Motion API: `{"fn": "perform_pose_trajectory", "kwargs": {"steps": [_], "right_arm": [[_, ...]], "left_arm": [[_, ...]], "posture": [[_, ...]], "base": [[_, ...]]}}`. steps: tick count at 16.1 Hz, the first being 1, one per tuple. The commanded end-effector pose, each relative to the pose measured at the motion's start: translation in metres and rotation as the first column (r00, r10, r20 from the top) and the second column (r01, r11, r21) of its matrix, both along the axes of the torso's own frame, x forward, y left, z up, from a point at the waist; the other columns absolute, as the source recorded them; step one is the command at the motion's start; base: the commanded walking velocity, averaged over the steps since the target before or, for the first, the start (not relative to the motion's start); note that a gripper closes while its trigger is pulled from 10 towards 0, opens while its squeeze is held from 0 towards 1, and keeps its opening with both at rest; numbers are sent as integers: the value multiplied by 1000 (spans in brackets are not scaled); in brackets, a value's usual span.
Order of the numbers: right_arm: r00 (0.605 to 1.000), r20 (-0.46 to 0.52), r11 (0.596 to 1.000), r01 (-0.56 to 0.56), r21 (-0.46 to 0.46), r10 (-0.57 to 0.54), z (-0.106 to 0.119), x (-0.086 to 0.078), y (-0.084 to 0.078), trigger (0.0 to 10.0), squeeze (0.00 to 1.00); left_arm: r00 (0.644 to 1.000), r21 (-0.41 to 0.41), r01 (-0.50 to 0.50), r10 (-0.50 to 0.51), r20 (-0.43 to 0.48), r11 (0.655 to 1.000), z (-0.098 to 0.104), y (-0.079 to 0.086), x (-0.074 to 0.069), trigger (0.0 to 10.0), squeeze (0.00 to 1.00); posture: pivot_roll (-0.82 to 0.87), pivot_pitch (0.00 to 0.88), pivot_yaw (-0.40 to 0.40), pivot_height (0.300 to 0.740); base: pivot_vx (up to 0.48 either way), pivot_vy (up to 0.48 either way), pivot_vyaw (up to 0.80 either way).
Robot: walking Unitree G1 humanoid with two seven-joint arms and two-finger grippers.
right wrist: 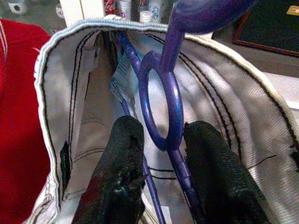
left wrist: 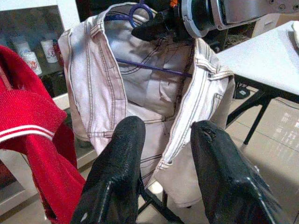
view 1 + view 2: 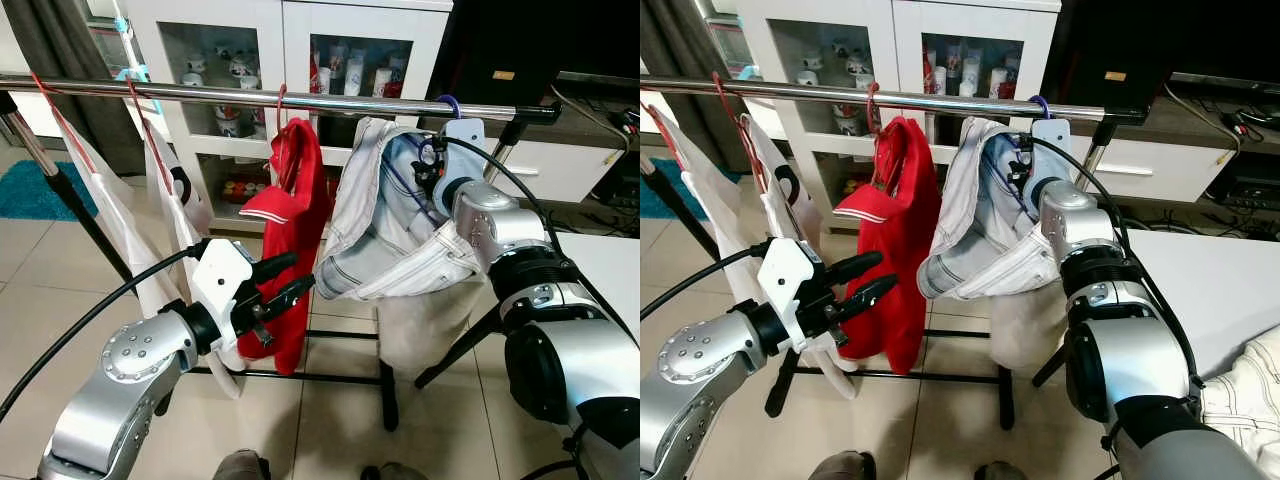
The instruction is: Hang hanger
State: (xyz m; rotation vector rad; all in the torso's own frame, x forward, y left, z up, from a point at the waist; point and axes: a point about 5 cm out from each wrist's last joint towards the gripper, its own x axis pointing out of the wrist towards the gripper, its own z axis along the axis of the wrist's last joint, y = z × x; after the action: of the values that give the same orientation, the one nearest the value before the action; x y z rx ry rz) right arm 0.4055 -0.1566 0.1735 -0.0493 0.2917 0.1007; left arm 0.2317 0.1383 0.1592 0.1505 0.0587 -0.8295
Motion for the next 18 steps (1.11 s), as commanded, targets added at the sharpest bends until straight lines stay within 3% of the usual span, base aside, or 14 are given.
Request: {"fn": "perform_pose_trajectory", "kwargs": {"steps": [1, 12, 15, 18], "right_arm": [[1000, 11, 1000, -10, 18, 10, 4, 1, 1, 0, 0], [999, 47, 998, -5, 55, 2, 11, 1, -3, 0, 0], [995, 100, 997, -4, 74, -4, 16, -6, -6, 0, 0], [983, 185, 996, -15, 92, -2, 26, -14, -6, 0, 0]], "left_arm": [[1000, 13, 14, -14, 9, 1000, 1, -1, 1, 10000, 0], [999, 23, -12, 11, 32, 1000, -2, -6, 12, 10000, 0], [983, -1, -183, 183, -10, 983, -13, -6, 23, 10000, 0], [973, 21, -227, 226, 42, 974, -14, -7, 26, 10000, 0]], "posture": [[95, 75, -10, 740], [69, 40, -5, 740], [60, 29, -10, 740], [54, 21, -2, 740]], "base": [[0, 0, 0], [0, 0, 0], [0, 0, 0], [0, 0, 0]]}}
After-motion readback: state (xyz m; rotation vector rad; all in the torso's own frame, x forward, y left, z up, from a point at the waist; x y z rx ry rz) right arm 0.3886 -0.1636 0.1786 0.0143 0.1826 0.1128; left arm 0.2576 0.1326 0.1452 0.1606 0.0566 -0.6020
